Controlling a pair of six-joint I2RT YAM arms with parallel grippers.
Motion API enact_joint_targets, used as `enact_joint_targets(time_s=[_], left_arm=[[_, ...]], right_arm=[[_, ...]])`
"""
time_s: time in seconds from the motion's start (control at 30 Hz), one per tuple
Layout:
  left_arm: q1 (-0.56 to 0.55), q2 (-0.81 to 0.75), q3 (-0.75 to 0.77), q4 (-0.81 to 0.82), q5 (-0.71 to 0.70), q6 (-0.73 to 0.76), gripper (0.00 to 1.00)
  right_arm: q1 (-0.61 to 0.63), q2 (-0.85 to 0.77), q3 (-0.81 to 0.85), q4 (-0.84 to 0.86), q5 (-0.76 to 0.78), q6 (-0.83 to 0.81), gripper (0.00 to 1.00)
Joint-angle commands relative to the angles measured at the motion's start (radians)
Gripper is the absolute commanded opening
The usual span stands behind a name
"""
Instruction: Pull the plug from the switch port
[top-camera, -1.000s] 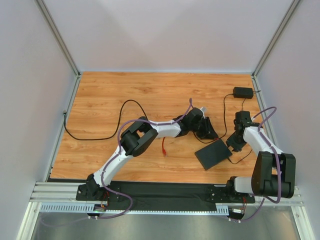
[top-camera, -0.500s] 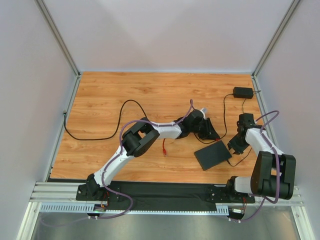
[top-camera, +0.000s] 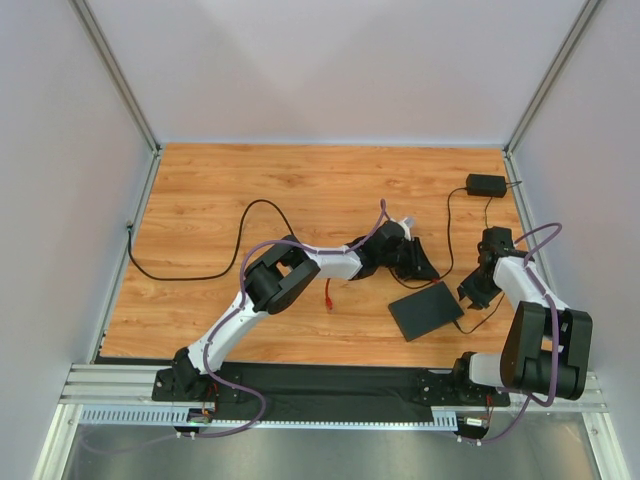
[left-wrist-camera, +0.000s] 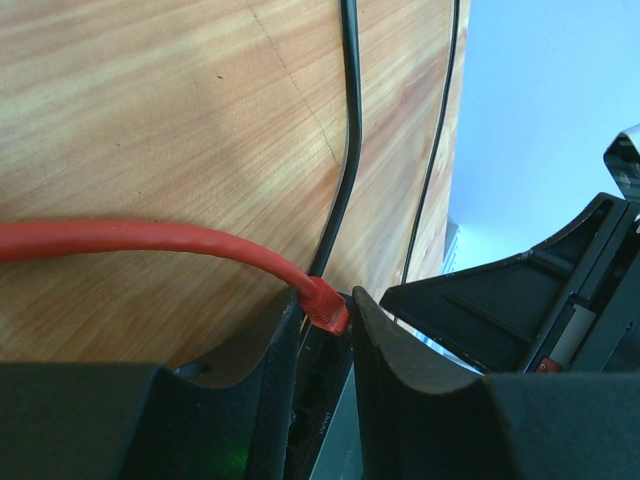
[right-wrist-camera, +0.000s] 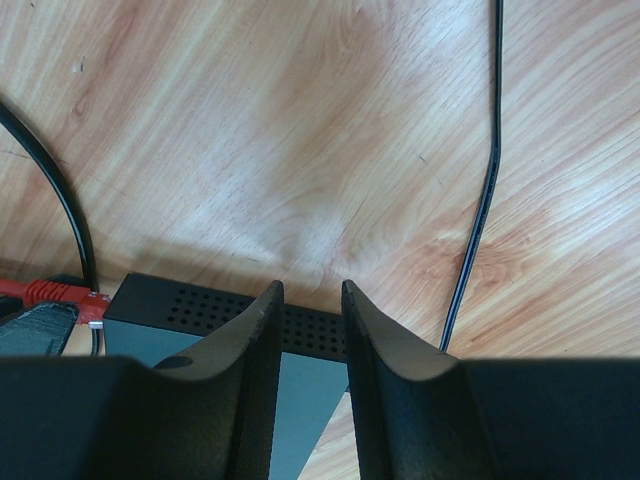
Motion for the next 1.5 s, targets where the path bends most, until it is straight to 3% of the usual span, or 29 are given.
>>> enact_joint_targets(time_s=[0.0, 0.4, 0.53, 0.67, 0.93, 1.23, 1.3, 1.47], left_arm=[[-0.010, 0.004, -0.023, -0.048, 0.029, 0.045, 0.37], [-0.010, -0.027, -0.061, -0.007, 0.043, 0.101, 0.48], [-0.010, -0.013, -0.049, -0.022, 0.053, 0.101, 0.37], [-0.013, -0.002, -0.030, -0.033, 0.062, 0.097, 0.36], [-0.013, 0.001, -0.044, 0.001, 0.055, 0.077, 0.15], [-0.013, 0.004, -0.068, 0.078, 0.062, 0.046, 0.05], [-0.013, 0.001, -0.082, 0.101, 0.063, 0.031, 0.07], [-0.010, -0.028, -0.130, 0.131, 0.050, 0.006, 0.35]], right_arm=[[-0.006, -0.004, 0.021, 0.031, -0.006, -0.014, 0.32], [-0.006, 0.001, 0.044, 0.034, -0.018, -0.014, 0.32], [-0.006, 0.001, 0.056, 0.023, -0.021, -0.011, 0.32], [-0.006, -0.005, 0.069, 0.015, -0.018, -0.008, 0.32], [-0.006, -0.040, 0.075, -0.003, -0.027, -0.016, 0.32], [0.038, -0.091, 0.110, -0.054, -0.014, -0.020, 0.33], [0.054, -0.094, 0.118, -0.064, -0.037, -0.014, 0.33], [0.083, -0.083, 0.096, -0.066, -0.154, 0.015, 0.33]])
